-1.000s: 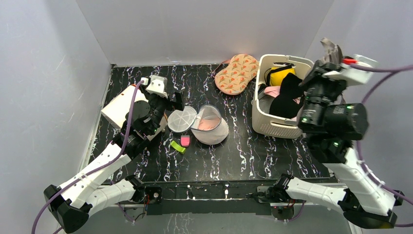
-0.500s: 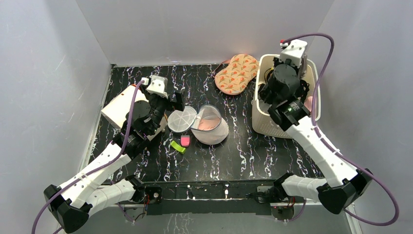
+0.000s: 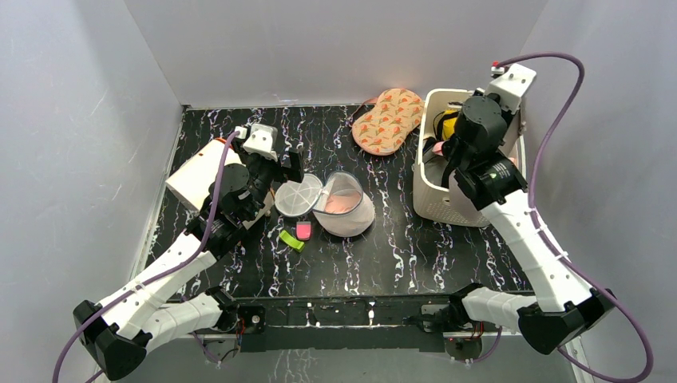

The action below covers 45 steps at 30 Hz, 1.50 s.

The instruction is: Unzip the laundry bag and remove the bra

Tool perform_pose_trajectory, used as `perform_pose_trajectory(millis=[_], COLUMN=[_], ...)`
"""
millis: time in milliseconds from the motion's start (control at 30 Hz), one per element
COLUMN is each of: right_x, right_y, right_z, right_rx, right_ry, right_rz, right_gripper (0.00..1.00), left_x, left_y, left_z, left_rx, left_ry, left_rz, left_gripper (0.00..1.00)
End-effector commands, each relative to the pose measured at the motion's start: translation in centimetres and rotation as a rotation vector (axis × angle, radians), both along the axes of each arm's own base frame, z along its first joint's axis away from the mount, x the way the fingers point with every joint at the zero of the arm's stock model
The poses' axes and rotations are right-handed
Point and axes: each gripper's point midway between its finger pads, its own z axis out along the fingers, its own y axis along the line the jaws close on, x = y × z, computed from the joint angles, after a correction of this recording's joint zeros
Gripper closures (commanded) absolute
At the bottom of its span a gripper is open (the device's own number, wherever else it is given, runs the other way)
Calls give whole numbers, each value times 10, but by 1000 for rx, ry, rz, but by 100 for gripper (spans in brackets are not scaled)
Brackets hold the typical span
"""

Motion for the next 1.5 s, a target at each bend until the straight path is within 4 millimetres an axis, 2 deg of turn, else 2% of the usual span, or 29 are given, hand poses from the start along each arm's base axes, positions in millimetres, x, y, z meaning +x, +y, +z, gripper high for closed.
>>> perform_pose_trajectory(millis=[0,200,300,400,567,767,933,1233,1467], right_x=[-35,-54,-59,-55,-32,18,58,113,151], right_y=[-25,-36,-39,-38,-32,-24,-19,-6,5], right_z=[57,94,98,85,52,6,-30,-100,-143], right_rx=[37,31,29,-4,-54,-95,-79,-33,26], right_ry=[-158,-226,-232,-200,-138,-28,54,181,256], right_rz=[-101,-124,-133,-139,-145,-146,-128,-53,2], right_gripper=[100,100,100,100,99,99,98,97,91], left_x=[-2,-2,-2,-2,-3,-2,-1,-2,-2], left_y=[0,-1,0,0,0,1,1,-2,0], left_z=[21,20,20,22,21,20,21,20,22], left_rx=[-38,-39,-38,-41,-42,-34,-34,-36,-37], left_ry=[-41,-38,-38,-41,-40,-39,-39,-33,-35], left_rz=[-7,-11,-7,-9,-12,-3,-3,-15,-9], left_gripper=[2,2,2,2,2,2,2,2,2])
